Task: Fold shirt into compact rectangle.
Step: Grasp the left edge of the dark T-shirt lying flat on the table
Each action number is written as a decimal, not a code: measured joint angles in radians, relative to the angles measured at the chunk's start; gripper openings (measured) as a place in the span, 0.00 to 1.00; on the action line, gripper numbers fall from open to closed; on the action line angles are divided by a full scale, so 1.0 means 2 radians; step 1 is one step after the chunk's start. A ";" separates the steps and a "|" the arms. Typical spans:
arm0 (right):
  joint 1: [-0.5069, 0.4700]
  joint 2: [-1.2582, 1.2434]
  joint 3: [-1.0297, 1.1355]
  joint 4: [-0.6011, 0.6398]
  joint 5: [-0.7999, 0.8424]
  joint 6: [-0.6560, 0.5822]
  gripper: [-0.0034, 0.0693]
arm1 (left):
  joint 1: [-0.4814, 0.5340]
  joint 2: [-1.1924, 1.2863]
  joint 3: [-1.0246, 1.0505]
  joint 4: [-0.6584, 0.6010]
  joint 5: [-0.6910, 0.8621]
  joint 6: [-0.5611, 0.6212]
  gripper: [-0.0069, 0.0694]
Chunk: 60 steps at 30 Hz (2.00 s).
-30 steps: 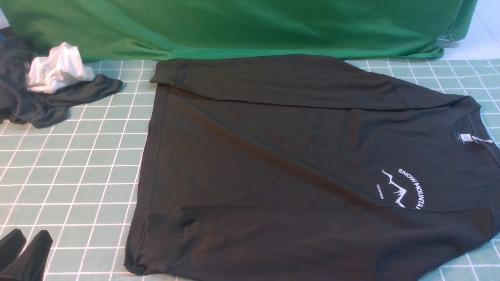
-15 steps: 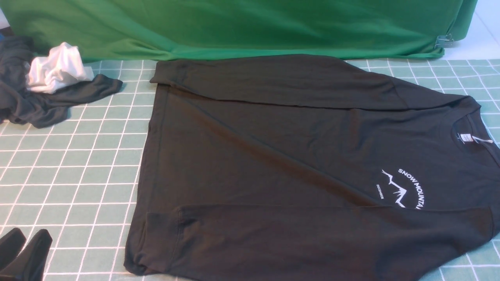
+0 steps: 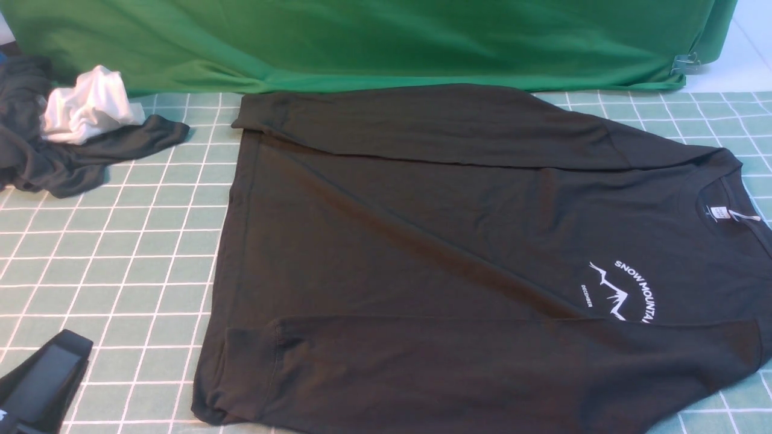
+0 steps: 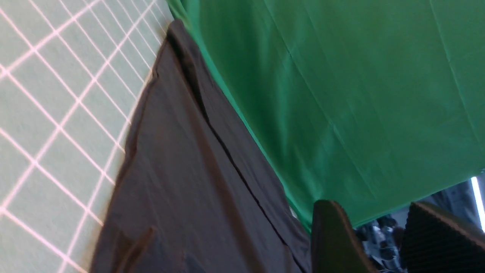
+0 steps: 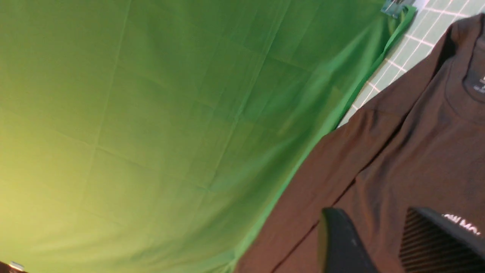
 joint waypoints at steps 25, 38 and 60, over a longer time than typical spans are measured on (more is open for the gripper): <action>0.004 0.260 -0.464 -0.116 0.406 -0.435 0.08 | 0.000 0.476 -0.386 0.078 0.397 0.219 0.09; 0.005 0.343 -0.465 -0.116 0.439 -0.443 0.10 | 0.000 0.750 -0.389 0.090 0.306 0.246 0.28; 0.005 0.344 -0.465 -0.116 0.435 -0.443 0.15 | -0.069 0.788 -0.410 0.220 0.227 0.207 0.61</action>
